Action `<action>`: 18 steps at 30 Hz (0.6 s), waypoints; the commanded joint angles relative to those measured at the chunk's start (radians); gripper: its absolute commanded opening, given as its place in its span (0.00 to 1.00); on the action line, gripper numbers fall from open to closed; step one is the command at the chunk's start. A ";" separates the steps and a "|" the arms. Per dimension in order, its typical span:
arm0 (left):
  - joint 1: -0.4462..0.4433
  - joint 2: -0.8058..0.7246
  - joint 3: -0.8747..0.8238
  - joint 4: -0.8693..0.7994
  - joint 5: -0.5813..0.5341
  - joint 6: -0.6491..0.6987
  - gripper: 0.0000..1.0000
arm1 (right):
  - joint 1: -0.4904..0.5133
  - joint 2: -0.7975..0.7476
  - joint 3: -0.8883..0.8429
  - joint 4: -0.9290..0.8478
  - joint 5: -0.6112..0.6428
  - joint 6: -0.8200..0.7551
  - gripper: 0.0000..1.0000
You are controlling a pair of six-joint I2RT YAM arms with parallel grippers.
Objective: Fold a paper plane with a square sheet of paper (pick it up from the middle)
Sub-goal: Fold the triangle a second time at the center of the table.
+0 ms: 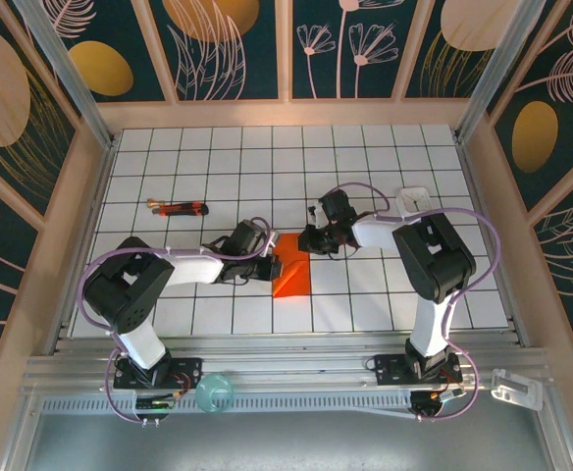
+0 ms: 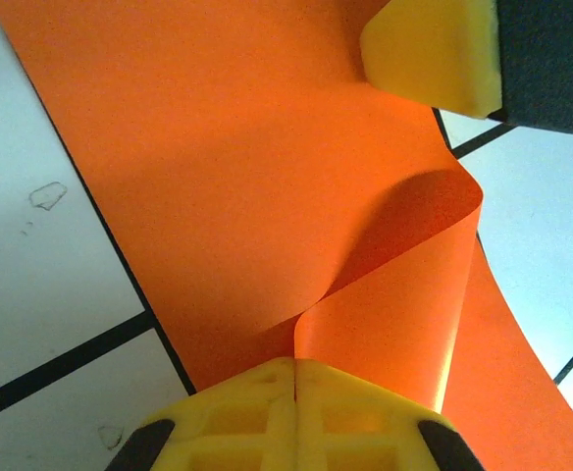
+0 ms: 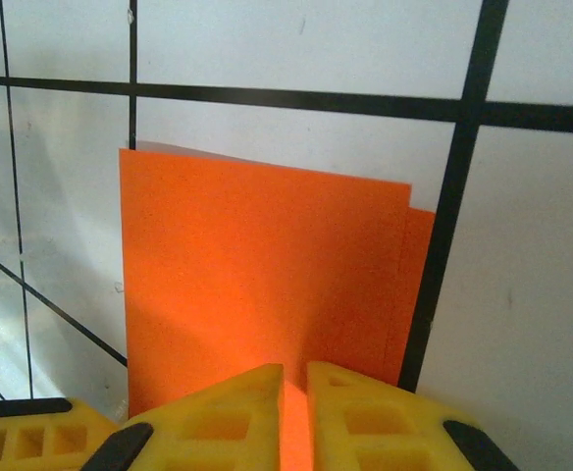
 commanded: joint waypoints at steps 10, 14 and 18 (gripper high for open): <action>-0.012 0.019 -0.009 -0.129 -0.030 -0.028 0.00 | 0.027 -0.024 0.066 0.014 -0.095 0.023 0.15; -0.015 0.006 0.000 -0.150 -0.049 -0.033 0.00 | 0.038 0.025 0.050 0.028 -0.078 0.043 0.12; -0.016 0.000 0.015 -0.170 -0.055 -0.037 0.00 | 0.035 0.045 0.025 0.018 -0.045 0.033 0.11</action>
